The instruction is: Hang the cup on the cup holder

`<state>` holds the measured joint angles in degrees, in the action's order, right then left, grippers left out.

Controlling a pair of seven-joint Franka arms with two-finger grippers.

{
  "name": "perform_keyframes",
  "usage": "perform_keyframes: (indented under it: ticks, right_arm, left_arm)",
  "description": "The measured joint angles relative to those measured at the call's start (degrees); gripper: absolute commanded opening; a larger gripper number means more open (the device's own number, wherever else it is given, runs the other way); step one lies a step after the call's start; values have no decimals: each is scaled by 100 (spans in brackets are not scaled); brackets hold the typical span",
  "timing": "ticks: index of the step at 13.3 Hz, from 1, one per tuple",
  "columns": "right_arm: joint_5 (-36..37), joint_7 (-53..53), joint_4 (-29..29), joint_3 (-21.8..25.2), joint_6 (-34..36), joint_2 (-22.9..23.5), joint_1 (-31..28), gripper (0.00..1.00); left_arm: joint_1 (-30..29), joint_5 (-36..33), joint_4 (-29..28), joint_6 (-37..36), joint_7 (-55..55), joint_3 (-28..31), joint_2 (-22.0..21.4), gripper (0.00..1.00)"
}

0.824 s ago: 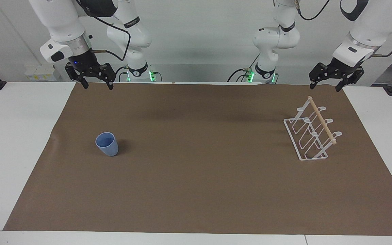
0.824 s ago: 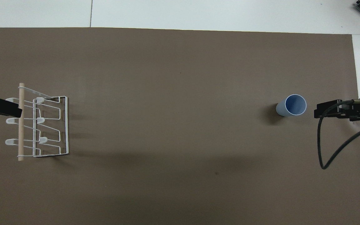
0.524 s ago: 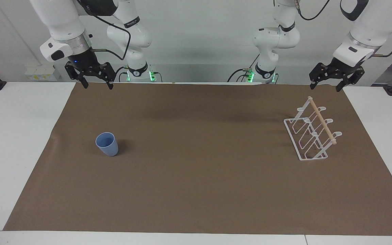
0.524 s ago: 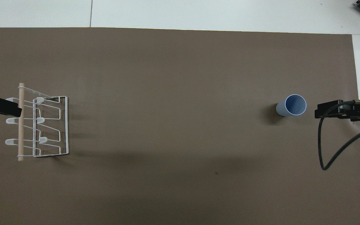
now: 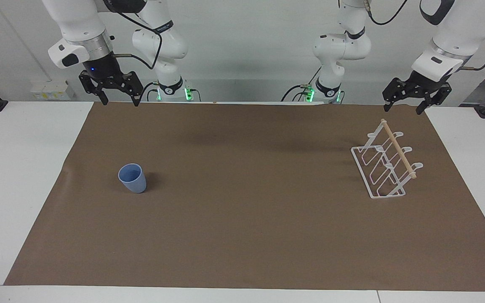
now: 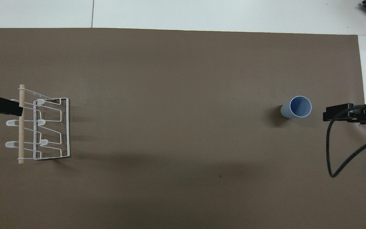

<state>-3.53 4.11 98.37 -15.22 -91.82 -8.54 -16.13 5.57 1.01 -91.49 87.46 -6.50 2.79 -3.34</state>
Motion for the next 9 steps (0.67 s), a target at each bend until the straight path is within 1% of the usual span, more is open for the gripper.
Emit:
perform_keyframes:
  ticks: [3, 5, 7, 9]
  right_arm:
    - [0, -264, 25, -18, -250, -2, 10, 100]
    - [0, -885, 223, -26, -888, -4, 19, 100]
    - [-3, -1413, 552, -30, -1492, 3, 37, 100]
    - [-187, -1408, 989, -35, -2017, 20, 152, 100]
  left_arm:
    - [-1, 0, -2, -5, 0, 5, 0, 100]
    - [-1, 0, -2, -6, 0, 6, 0, 100]
    - [-1, 0, -2, -6, 0, 6, 0, 100]
    - [-1, 0, -2, -6, 0, 6, 0, 100]
